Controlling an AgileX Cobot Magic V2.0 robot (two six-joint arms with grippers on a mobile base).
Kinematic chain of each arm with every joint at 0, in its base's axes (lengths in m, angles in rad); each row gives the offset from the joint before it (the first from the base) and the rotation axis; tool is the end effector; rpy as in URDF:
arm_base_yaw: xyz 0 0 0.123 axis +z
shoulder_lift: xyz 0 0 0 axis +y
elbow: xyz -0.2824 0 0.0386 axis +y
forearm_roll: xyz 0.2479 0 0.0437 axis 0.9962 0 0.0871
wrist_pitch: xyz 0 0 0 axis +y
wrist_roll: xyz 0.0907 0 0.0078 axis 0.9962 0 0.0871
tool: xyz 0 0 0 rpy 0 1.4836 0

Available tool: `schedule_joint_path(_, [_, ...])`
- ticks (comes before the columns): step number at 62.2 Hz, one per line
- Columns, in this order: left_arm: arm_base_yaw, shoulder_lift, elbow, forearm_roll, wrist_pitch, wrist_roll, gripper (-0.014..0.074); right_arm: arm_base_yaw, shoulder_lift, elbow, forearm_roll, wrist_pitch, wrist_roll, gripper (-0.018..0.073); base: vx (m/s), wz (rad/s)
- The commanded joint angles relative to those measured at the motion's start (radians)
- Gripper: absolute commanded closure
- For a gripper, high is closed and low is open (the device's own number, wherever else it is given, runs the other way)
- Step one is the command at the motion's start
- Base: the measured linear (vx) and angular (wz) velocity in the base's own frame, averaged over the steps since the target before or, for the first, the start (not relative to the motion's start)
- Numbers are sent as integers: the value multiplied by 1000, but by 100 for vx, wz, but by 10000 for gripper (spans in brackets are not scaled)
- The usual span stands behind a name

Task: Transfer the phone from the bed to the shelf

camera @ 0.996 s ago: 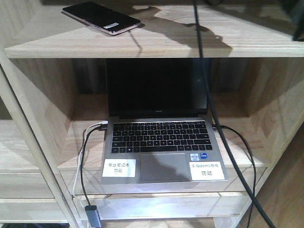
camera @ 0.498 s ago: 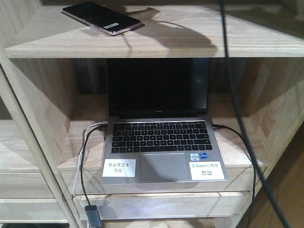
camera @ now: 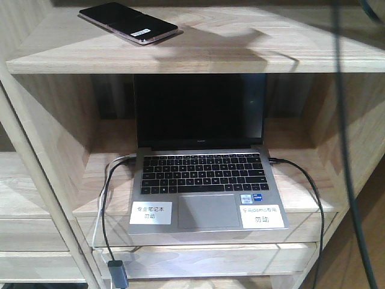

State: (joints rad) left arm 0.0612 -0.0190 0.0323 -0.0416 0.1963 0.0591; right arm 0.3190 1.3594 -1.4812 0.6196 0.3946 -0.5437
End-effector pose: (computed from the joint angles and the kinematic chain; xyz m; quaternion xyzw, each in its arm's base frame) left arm 0.0557 0.0027 0.1854 -0.0134 0.7489 0.0233 0.6622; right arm 0.2854 0.1157 0.4702 -0.1777 0.7251 0.2000 0.6346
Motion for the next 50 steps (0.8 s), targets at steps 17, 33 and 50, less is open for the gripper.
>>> schedule_joint_path(17, [0,-8,7,-9,-70,0,595,1,-415,502,24,-346,-46,564,0,0])
schedule_joint_path(33, [0,-8,7,-9,-70,0,595,1,-651,757,24,-353,-45,564,0,0])
schedule_joint_path(50, [0,-8,7,-9,-70,0,595,1,-860,971,25,-352,-44,564,0,0])
